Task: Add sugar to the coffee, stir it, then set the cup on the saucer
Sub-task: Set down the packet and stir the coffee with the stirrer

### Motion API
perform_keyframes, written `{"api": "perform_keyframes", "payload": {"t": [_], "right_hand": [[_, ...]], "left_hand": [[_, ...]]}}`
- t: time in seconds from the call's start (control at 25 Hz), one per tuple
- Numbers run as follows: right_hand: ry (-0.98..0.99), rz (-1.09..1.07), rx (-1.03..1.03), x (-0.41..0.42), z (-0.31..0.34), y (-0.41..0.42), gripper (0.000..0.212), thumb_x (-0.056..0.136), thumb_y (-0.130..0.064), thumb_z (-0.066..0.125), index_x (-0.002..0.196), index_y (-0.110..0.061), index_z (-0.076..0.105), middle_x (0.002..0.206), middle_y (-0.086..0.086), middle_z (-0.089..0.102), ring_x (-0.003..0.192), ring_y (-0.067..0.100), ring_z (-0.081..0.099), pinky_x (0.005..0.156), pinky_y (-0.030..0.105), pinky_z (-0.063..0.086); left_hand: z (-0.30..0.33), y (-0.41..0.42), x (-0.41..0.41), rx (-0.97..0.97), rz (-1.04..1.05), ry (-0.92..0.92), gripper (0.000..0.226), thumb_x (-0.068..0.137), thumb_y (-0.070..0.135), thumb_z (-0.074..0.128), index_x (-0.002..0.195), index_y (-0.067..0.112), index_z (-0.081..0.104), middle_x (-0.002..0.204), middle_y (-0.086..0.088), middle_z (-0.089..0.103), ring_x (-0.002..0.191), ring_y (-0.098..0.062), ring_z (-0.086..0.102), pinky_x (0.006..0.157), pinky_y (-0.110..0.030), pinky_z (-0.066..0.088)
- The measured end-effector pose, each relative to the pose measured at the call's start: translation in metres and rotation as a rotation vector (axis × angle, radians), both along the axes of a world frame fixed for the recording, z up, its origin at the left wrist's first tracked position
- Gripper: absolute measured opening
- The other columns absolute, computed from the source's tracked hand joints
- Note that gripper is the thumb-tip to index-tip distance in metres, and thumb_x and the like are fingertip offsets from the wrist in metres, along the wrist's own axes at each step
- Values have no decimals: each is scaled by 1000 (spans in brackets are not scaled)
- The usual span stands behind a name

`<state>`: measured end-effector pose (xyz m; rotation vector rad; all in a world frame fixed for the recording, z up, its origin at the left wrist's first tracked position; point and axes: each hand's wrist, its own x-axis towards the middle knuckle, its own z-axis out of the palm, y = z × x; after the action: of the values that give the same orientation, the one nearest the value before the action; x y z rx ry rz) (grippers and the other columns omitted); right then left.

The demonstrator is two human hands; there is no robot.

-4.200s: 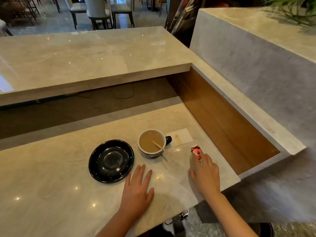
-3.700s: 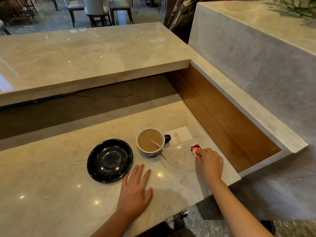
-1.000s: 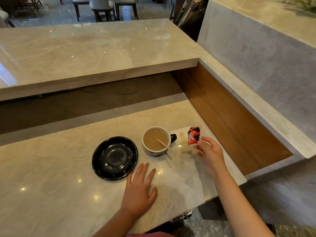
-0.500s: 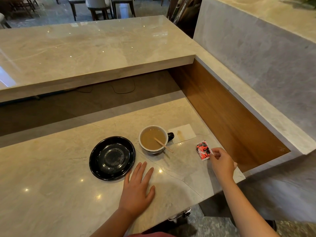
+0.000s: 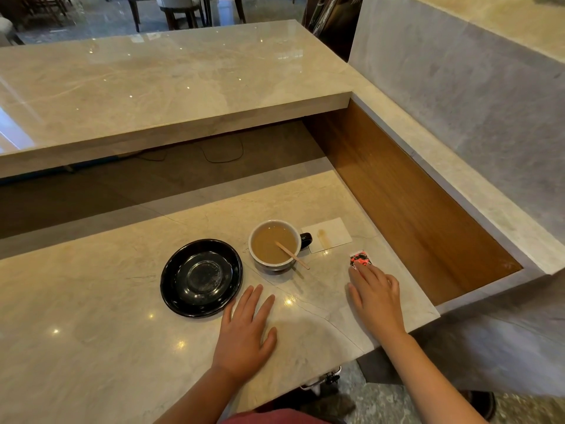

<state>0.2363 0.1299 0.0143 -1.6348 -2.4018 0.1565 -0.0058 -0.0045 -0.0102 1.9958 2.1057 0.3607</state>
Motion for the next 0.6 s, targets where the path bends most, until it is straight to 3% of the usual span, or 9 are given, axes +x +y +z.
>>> {"api": "perform_keyframes", "payload": {"t": [0.16, 0.32, 0.48, 0.6], "right_hand": [[13, 6, -47, 2, -1, 0, 38, 92, -32, 36, 122, -20, 54, 137, 1, 52, 128, 21, 41, 100, 45, 26], [96, -5, -47, -2, 9, 1, 33, 92, -25, 49, 125, -21, 52, 135, 3, 52, 128, 22, 41, 108, 49, 18], [273, 111, 64, -27, 26, -3, 41, 84, -25, 63, 124, -18, 53, 123, 10, 58, 116, 29, 50, 97, 46, 37], [300, 301, 93, -57, 35, -5, 45, 75, -17, 71, 118, -14, 56, 98, 7, 68, 92, 27, 62, 83, 38, 45]], "left_hand": [[1, 1, 0, 2, 1, 6, 60, 89, 51, 29, 144, 26, 29, 154, -5, 21, 140, -14, -1, 110, -40, -1], [1, 1, 1, 4, -2, 0, 61, 89, 51, 29, 144, 26, 29, 155, -5, 20, 141, -16, 0, 111, -42, 1], [2, 1, 2, 21, 2, -5, 60, 88, 49, 31, 143, 24, 33, 153, -7, 25, 141, -19, 7, 111, -42, 4], [3, 2, 2, 22, 1, -5, 57, 90, 46, 37, 142, 24, 34, 153, -7, 26, 141, -20, 10, 111, -43, 6]]}}
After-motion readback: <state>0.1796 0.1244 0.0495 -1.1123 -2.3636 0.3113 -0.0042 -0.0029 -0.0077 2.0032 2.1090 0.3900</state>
